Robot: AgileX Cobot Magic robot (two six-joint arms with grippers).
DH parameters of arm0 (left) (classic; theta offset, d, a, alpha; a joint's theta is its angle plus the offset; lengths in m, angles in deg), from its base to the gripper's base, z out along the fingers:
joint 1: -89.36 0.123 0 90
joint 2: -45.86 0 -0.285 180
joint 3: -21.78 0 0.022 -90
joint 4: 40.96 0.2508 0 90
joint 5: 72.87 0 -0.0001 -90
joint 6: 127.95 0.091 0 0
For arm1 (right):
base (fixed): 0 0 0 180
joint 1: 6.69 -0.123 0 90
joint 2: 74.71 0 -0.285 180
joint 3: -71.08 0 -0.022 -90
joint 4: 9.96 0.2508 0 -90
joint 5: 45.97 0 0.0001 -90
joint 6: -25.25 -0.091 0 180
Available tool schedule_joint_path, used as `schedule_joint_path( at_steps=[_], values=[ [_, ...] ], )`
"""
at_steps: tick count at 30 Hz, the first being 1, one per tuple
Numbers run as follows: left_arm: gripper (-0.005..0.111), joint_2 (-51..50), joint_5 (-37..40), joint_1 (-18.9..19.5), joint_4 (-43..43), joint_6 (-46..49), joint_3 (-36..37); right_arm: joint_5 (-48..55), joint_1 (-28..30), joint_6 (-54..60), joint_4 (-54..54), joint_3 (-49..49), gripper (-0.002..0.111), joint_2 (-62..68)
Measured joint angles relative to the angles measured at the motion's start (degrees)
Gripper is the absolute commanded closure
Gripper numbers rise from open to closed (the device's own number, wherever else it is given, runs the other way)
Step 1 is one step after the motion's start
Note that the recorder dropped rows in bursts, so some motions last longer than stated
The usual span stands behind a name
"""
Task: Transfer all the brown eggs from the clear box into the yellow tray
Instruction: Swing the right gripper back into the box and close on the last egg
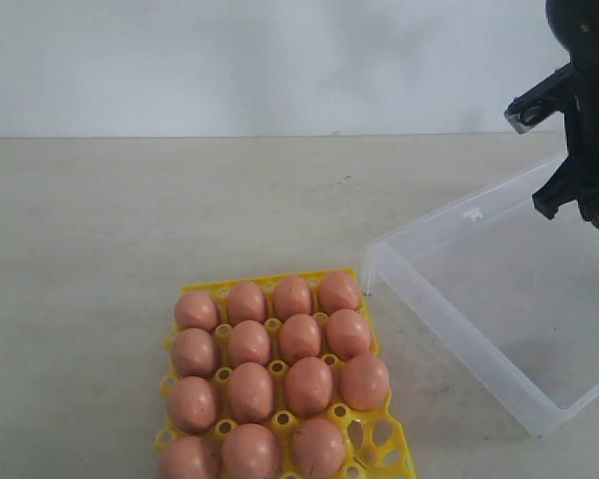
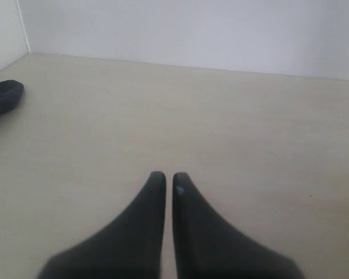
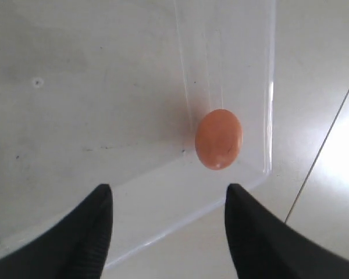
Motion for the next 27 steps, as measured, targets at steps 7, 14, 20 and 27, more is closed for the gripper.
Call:
schedule_joint_path(
  at_steps=[7,14,20,27],
  values=[
    [0.103,0.0,0.0,0.0,0.0,0.0,0.0,0.0,0.0,-7.0,-5.9,0.0,0.057,4.2],
    [0.103,0.0,0.0,0.0,0.0,0.0,0.0,-0.1,3.1,-10.7,-7.0,0.0,0.057,4.5],
    [0.103,0.0,0.0,0.0,0.0,0.0,0.0,0.0,9.4,-9.1,-0.7,-0.1,0.057,4.5],
    [0.103,0.0,0.0,0.0,0.0,0.0,0.0,0.0,13.6,-7.9,0.7,-4.5,0.057,4.5]
  ],
)
